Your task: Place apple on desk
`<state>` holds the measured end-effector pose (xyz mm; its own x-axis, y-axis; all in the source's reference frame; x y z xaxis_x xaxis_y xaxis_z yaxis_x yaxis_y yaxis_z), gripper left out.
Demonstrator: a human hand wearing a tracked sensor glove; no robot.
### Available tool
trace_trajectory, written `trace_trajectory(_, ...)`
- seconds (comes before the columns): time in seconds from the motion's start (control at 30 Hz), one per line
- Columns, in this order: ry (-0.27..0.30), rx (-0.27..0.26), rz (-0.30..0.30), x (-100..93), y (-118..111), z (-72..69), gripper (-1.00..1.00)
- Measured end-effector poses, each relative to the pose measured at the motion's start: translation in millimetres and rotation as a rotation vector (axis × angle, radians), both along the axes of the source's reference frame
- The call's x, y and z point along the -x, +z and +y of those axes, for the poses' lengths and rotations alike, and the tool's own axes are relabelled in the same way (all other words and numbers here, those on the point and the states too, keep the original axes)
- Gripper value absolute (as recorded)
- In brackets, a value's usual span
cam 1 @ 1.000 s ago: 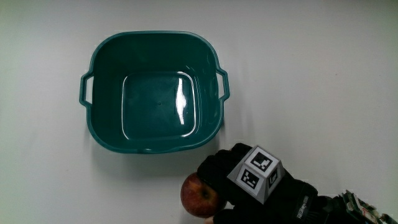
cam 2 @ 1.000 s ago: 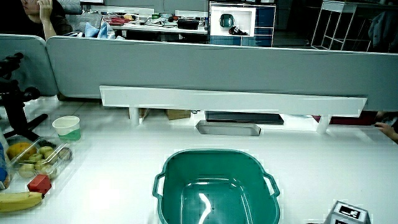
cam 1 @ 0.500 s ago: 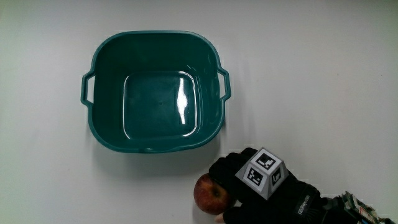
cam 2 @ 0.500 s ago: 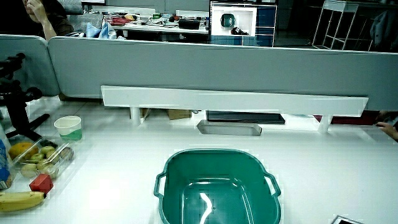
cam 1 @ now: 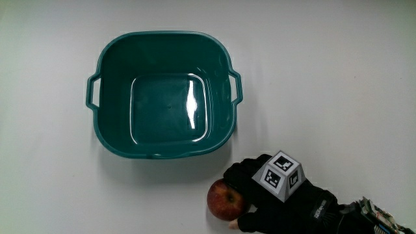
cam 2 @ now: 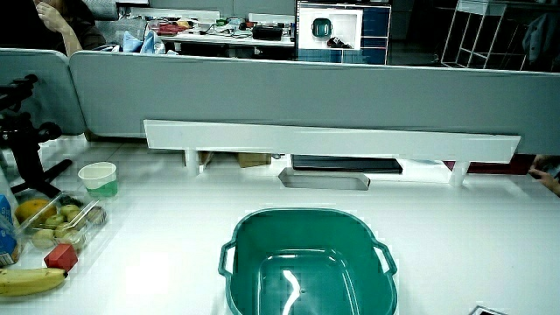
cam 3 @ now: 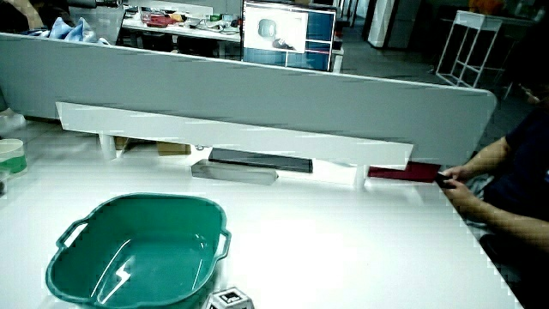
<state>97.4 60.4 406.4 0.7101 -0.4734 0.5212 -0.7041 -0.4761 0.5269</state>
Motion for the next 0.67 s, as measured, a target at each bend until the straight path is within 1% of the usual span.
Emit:
trace_trajectory(0.07,0.007,0.027,0.000,-1.8,2.4,-0.8,-0.04)
trace_trajectory(0.1,0.011,0.017,0.002,-1.9,1.3,-1.5,-0.08)
trace_trajectory(0.13,0.018,0.033,-0.005,-1.9,0.9,-2.2,-0.12)
trace_trajectory(0.2,0.019,0.052,-0.001,-1.4,1.7,-2.7,-0.20)
trace_trajectory(0.27,0.026,0.050,-0.004,-3.4,5.7,-2.1,-0.28)
trace_trajectory(0.3,0.038,0.060,-0.021,-3.3,1.9,-2.9,-0.32)
trace_trajectory(0.33,0.034,0.062,-0.007,-4.3,4.8,-2.0,-0.36)
trace_trajectory(0.37,0.034,0.055,-0.004,-4.1,3.8,-2.1,-0.40)
trace_trajectory(0.4,0.037,0.064,-0.004,-4.4,4.8,-1.9,-0.44)
trace_trajectory(0.43,0.028,0.067,-0.008,-3.5,2.1,-2.4,-0.48)
trace_trajectory(0.47,0.034,0.068,-0.004,-5.0,5.4,-2.0,-0.52)
trace_trajectory(0.5,0.032,0.084,-0.009,-6.4,7.4,-2.0,-0.56)
trace_trajectory(0.53,0.045,0.112,-0.023,-7.9,8.0,-1.9,-0.60)
trace_trajectory(0.57,0.044,0.115,-0.027,-8.6,5.2,-2.5,-0.64)
trace_trajectory(0.6,0.049,0.105,-0.009,-13.0,11.5,-1.9,-0.68)
trace_trajectory(0.67,-0.004,0.057,-0.059,-14.2,-3.1,-9.1,-0.76)
